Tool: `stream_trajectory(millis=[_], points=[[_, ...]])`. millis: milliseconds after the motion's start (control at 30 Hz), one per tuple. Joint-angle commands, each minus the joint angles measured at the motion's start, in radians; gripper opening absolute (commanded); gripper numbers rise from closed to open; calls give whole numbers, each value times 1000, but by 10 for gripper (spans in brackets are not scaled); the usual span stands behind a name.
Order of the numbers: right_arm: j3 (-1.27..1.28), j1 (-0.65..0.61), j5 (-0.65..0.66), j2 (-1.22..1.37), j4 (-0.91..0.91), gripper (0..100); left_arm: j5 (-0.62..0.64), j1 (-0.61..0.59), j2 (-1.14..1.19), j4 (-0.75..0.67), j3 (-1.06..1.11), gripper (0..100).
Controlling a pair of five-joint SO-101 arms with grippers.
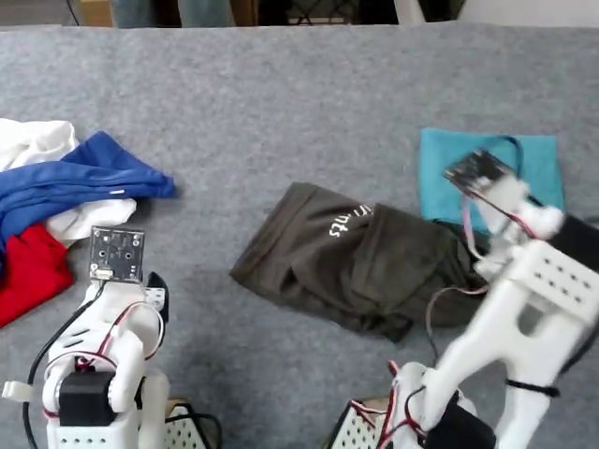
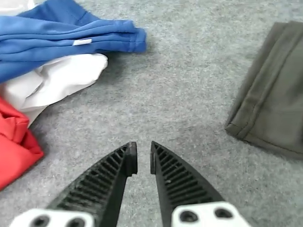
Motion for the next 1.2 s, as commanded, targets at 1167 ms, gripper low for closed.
stream_trajectory(millis=[1167], points=[[-837, -485, -206, 1127, 118, 39, 2, 27, -5, -8, 4, 77]])
